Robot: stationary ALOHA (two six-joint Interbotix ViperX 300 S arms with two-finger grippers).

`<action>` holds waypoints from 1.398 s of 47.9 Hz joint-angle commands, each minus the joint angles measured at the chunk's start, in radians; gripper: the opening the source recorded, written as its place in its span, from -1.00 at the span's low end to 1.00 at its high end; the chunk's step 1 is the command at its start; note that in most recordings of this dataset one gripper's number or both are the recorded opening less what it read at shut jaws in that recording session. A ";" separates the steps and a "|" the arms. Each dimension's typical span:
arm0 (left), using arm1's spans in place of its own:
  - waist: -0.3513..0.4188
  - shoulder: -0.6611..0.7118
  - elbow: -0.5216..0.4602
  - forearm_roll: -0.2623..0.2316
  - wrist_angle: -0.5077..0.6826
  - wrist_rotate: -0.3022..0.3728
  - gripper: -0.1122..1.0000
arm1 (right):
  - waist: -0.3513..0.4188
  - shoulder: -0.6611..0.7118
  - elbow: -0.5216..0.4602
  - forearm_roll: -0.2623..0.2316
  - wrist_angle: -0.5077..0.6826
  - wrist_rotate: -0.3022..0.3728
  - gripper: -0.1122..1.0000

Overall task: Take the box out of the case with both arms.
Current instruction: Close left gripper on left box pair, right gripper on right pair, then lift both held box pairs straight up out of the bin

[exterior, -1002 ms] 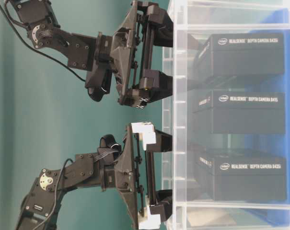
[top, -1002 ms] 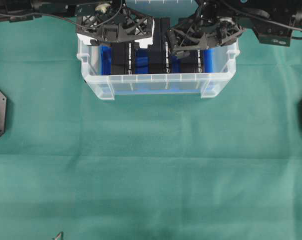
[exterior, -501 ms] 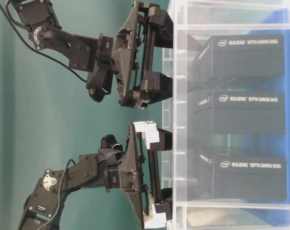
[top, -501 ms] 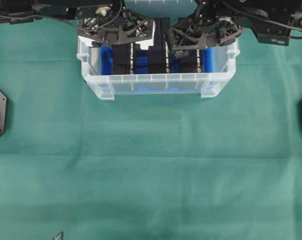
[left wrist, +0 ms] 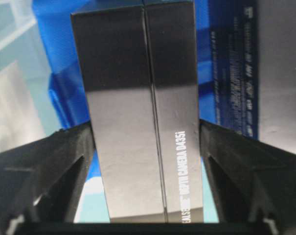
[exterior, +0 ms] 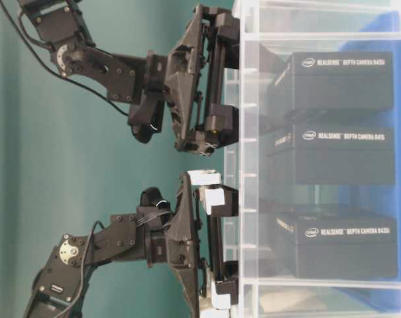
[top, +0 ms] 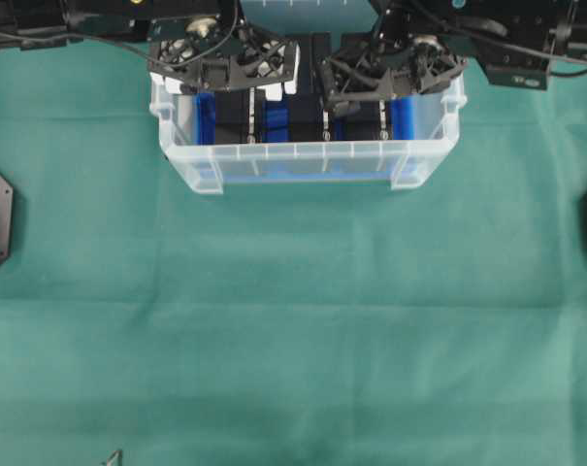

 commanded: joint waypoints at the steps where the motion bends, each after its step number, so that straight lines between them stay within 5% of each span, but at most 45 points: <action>1: -0.012 -0.009 0.005 -0.005 0.005 0.003 0.35 | -0.012 -0.005 0.026 -0.005 0.044 -0.002 0.92; 5: -0.015 -0.011 0.003 -0.005 -0.002 0.002 0.35 | -0.012 -0.006 0.031 -0.012 0.041 0.009 0.82; 11: -0.020 -0.011 0.000 -0.009 -0.005 -0.003 0.35 | -0.012 -0.011 0.037 -0.020 0.017 0.055 0.39; 45: -0.026 -0.037 -0.011 -0.015 0.012 -0.017 0.35 | -0.008 -0.032 0.034 -0.018 -0.026 0.098 0.39; 67: -0.031 -0.084 -0.163 -0.014 0.166 -0.005 0.35 | -0.008 -0.110 -0.103 -0.066 0.103 0.109 0.39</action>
